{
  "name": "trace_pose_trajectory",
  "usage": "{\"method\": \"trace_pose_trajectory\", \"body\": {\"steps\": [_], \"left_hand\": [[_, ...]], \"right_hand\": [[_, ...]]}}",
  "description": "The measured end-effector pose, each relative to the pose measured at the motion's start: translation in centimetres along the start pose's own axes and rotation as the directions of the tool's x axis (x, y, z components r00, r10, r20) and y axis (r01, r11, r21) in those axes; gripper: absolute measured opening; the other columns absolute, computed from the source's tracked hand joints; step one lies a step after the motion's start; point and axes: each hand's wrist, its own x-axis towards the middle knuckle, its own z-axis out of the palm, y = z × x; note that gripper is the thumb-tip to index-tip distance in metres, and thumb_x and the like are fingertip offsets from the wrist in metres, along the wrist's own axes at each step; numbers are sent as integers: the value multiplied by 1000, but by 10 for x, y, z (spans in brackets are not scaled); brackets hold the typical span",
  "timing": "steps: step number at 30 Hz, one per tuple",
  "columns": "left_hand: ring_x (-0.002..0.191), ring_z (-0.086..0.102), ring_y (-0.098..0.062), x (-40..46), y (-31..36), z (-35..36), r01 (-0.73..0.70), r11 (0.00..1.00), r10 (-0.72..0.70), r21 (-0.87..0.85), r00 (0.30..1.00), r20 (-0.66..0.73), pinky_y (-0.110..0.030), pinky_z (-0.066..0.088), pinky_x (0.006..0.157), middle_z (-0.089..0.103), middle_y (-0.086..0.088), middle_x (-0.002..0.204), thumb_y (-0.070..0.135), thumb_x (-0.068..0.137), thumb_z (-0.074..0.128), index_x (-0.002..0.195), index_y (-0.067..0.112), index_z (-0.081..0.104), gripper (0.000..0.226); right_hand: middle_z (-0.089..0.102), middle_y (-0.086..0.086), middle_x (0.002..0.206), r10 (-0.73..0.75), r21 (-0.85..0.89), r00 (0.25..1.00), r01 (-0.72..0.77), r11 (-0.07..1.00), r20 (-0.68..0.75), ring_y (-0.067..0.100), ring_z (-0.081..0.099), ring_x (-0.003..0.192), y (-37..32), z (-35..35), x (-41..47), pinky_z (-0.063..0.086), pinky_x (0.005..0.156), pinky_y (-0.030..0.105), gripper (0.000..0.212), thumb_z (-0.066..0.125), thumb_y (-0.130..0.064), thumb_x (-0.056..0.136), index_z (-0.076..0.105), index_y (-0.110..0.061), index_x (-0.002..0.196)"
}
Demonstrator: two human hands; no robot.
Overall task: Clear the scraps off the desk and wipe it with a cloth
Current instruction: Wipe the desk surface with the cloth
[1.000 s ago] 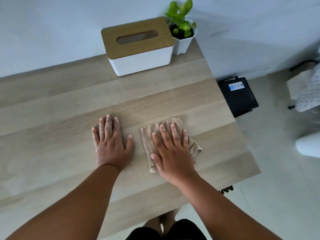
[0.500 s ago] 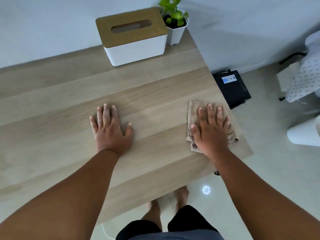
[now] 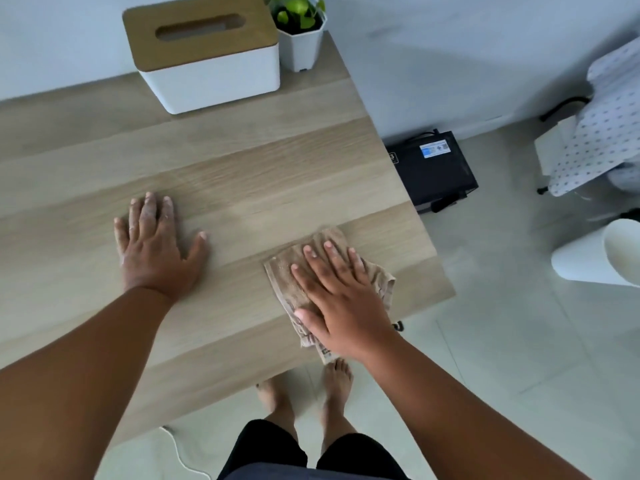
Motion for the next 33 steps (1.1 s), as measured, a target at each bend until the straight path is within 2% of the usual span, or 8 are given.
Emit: {"method": "trace_pose_trajectory", "body": {"steps": [5, 13, 28, 33], "left_hand": [[159, 7, -26, 1, -1, 3, -3, 1000, 3, 5, 1000, -25, -49, 0, 128, 20, -13, 169, 69, 88, 38, 159, 13, 29, 90], [159, 7, -24, 1, -2, 4, 8, 1000, -8, 5, 999, -34, -48, 2, 129, 21, -11, 169, 68, 87, 39, 158, 15, 30, 89], [159, 5, -24, 2, -1, 5, 2, 1000, -2, 2, 1000, -21, -49, 1, 129, 20, -11, 170, 68, 88, 38, 159, 14, 29, 90], [159, 7, -26, 2, -2, 5, 2, 1000, -2, -14, 1000, -15, -50, 1, 128, 21, -13, 169, 68, 88, 38, 159, 13, 30, 90]], "right_hand": [[14, 3, 173, 83, -46, 996, -85, 995, -33, 32, 5, 160, 59, -10, -31, 18, 122, 63, 69, 39, -61, 102, 28, -28, 162], [17, 4, 172, 225, -63, 972, -229, 971, -69, 31, 6, 160, 116, -13, -45, 18, 123, 62, 70, 31, -64, 102, 32, -26, 161], [15, 7, 172, 224, -62, 968, -232, 971, -114, 37, 6, 159, 88, -5, -46, 16, 122, 67, 70, 32, -60, 102, 31, -22, 161], [15, 5, 172, 235, -67, 970, -240, 969, -68, 35, 5, 160, 88, -8, -46, 15, 123, 66, 71, 33, -62, 101, 30, -24, 161]]}}
